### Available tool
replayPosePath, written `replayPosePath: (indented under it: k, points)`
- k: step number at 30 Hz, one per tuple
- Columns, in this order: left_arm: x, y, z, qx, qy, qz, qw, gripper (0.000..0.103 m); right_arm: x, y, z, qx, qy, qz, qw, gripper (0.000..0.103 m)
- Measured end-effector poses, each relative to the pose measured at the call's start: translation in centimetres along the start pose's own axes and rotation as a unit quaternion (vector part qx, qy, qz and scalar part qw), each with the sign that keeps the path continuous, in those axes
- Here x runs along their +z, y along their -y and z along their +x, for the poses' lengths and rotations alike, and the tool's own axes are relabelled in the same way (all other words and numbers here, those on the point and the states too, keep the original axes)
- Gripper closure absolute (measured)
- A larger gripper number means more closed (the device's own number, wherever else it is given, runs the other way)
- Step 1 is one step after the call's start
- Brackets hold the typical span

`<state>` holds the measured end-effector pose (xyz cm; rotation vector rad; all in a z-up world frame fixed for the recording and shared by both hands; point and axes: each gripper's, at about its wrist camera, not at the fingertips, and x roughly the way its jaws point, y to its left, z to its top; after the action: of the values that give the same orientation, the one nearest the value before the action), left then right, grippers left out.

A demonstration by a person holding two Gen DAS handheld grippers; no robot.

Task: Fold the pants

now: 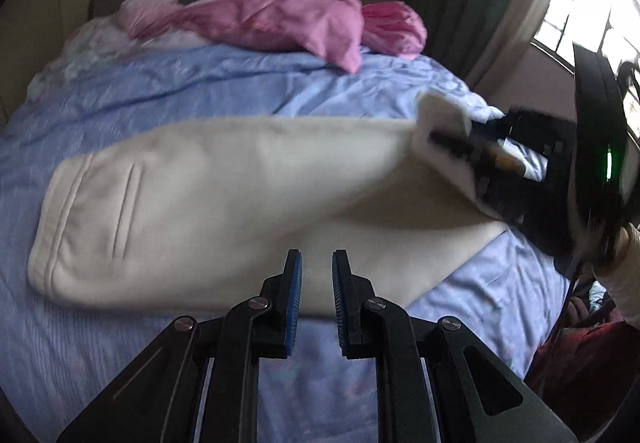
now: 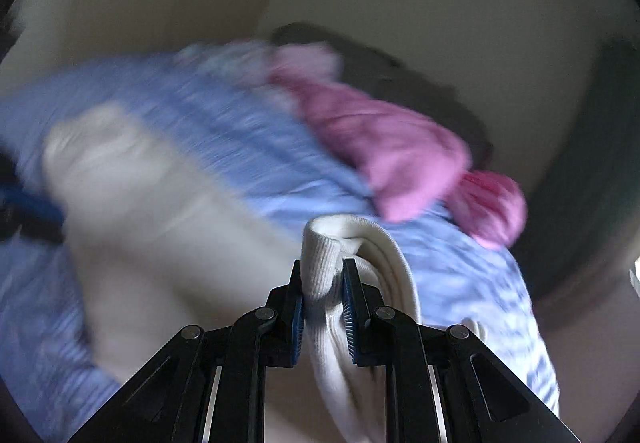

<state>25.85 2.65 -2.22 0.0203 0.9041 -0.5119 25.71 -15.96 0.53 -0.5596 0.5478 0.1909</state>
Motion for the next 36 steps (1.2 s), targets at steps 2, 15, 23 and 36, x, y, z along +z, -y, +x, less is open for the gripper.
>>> replayPosePath:
  k: [2, 15, 23, 36]
  points:
    - [-0.8, -0.9, 0.0, -0.002, -0.003, -0.011, 0.9999, 0.087, -0.3, -4.6, 1.1, 0.026, -0.019, -0.06, 0.998, 0.085]
    - [-0.4, 0.6, -2.5, 0.028, 0.039, 0.04, 0.9981, 0.048, -1.9, -9.6, 0.5, 0.127, -0.059, -0.082, 0.987, 0.042]
    - [1.4, 5.8, -3.3, 0.012, 0.063, 0.134, 0.9889, 0.035, -3.1, 0.4, -6.6, 0.079, -0.004, 0.057, 0.995, 0.022]
    - [4.5, 6.2, 7.0, -0.06, -0.033, 0.082, 0.9943, 0.036, -13.3, 14.9, 2.4, 0.167, -0.112, 0.511, 0.836, 0.011]
